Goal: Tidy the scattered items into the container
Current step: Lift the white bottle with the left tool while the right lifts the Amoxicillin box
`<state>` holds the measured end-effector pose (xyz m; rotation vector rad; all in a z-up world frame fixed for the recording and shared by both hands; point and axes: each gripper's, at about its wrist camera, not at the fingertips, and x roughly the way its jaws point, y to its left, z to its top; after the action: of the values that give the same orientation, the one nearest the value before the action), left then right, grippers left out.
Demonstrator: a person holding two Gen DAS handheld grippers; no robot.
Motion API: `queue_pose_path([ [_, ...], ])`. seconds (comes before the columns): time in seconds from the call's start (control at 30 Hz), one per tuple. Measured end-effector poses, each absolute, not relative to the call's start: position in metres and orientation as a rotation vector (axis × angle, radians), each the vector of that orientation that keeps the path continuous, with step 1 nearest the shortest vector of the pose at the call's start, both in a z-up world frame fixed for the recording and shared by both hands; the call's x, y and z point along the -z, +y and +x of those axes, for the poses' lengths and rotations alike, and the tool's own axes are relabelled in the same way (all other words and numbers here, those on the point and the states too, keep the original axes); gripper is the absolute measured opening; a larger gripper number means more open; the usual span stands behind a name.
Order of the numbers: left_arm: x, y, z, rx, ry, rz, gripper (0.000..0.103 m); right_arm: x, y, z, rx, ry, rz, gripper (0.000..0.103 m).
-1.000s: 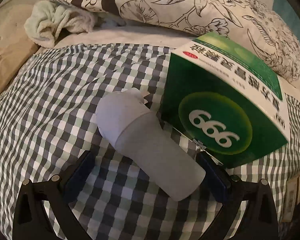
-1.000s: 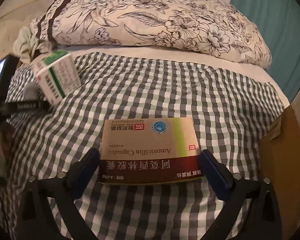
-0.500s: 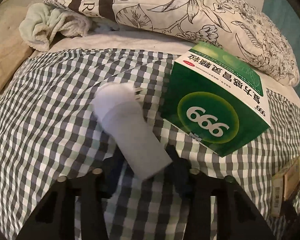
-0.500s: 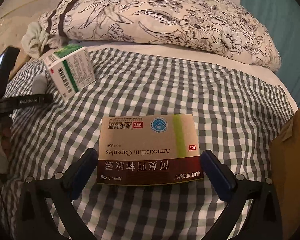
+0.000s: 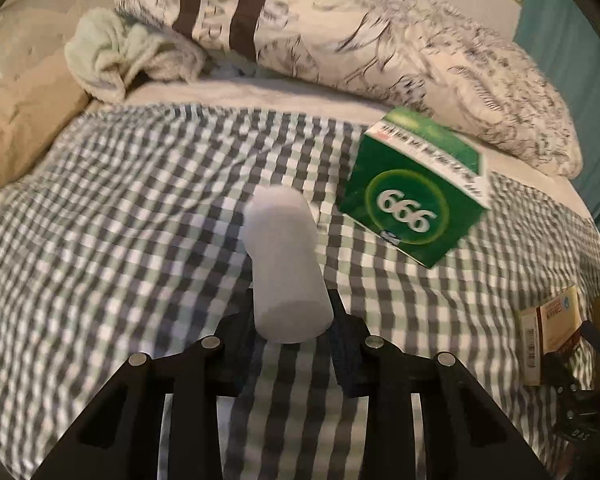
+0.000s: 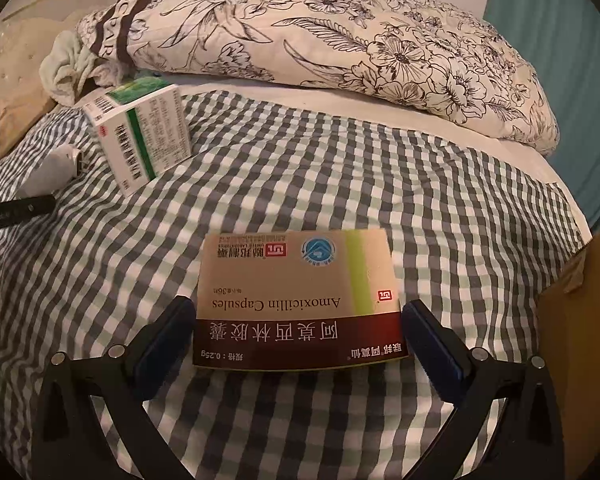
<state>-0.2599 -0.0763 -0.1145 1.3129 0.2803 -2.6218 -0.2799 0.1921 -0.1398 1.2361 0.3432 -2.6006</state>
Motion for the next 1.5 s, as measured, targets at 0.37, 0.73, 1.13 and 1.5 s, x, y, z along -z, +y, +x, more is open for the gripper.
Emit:
queue_pose_path([
  [0.37,0.064,-0.044,-0.212,2.73,0.199,1.197,0.023,0.157,0.196,-0.188,2.528,0.306,1.318,0.098],
  [0.73,0.08,-0.038,-0.218,2.737,0.154,1.255,0.025,0.13,0.208,-0.217,2.632,0.099,1.279,0.098],
  [1.13,0.111,-0.026,-0.247,2.742,0.146,1.337,0.079,0.122,0.174,-0.26,2.631,0.417,1.137,0.103],
  [1.5,0.147,-0.007,-0.272,2.754,-0.009,1.386,0.082,0.163,0.166,-0.285,2.673,0.677,1.142,0.103],
])
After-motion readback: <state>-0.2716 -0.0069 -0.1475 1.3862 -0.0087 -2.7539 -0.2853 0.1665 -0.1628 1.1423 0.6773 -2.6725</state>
